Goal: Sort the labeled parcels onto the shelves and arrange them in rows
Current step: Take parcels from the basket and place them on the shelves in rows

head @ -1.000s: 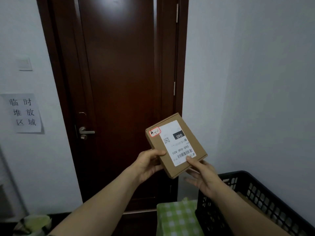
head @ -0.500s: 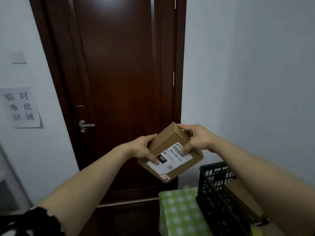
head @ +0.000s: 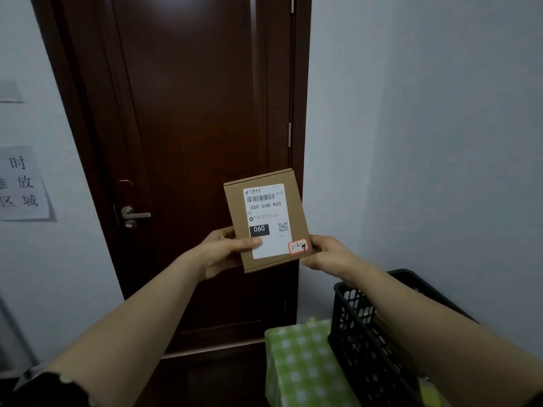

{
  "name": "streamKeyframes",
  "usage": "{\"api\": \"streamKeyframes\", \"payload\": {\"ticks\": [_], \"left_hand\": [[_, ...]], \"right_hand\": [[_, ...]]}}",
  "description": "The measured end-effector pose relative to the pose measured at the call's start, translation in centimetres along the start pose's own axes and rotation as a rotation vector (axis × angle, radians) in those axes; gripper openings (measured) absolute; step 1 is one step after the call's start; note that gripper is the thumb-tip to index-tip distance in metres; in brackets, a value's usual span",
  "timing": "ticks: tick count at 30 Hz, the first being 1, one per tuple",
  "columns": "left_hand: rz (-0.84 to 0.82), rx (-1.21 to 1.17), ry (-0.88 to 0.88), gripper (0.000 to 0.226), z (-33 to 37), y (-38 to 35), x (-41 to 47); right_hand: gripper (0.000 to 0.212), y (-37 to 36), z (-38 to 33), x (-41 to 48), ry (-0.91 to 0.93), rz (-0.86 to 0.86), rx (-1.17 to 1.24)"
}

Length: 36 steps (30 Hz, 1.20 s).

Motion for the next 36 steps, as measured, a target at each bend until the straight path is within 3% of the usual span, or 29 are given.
{"api": "streamKeyframes", "payload": {"ticks": [6,15,19,27,33,36], "left_hand": [[0.006,-0.014,-0.005,0.044,0.3,0.2,0.0],[0.026,-0.020,-0.003,0.042,0.1,1.0,0.1],[0.029,-0.017,0.001,0.055,0.1,1.3,0.1],[0.045,-0.020,0.007,0.046,-0.6,2.5,-0.2],[0.057,-0.027,0.023,0.066,-0.9,4.2,-0.9],[0.097,-0.035,0.028,0.055,-1.2,5.5,-1.9]], "right_hand": [[0.045,0.1,-0.5,0.2,0.023,0.022,0.002],[0.048,-0.6,-0.7,0.8,0.019,0.011,0.004],[0.043,-0.8,-0.7,1.0,0.009,0.023,0.030],[0.034,-2.4,-0.8,1.4,-0.006,0.016,0.085],[0.023,-3.8,-1.0,1.8,-0.049,-0.010,0.205],[0.028,-5.1,-1.4,2.3,-0.069,-0.037,0.230]]}}
Point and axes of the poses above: each hand's wrist, its own x-axis towards the middle knuckle, its own y-axis out of the back of the hand, z = x × y, the point moved 5 cm from there along x, towards the middle knuckle, and after that the axes turned 8 degrees about -x, right-handed, at the moved point
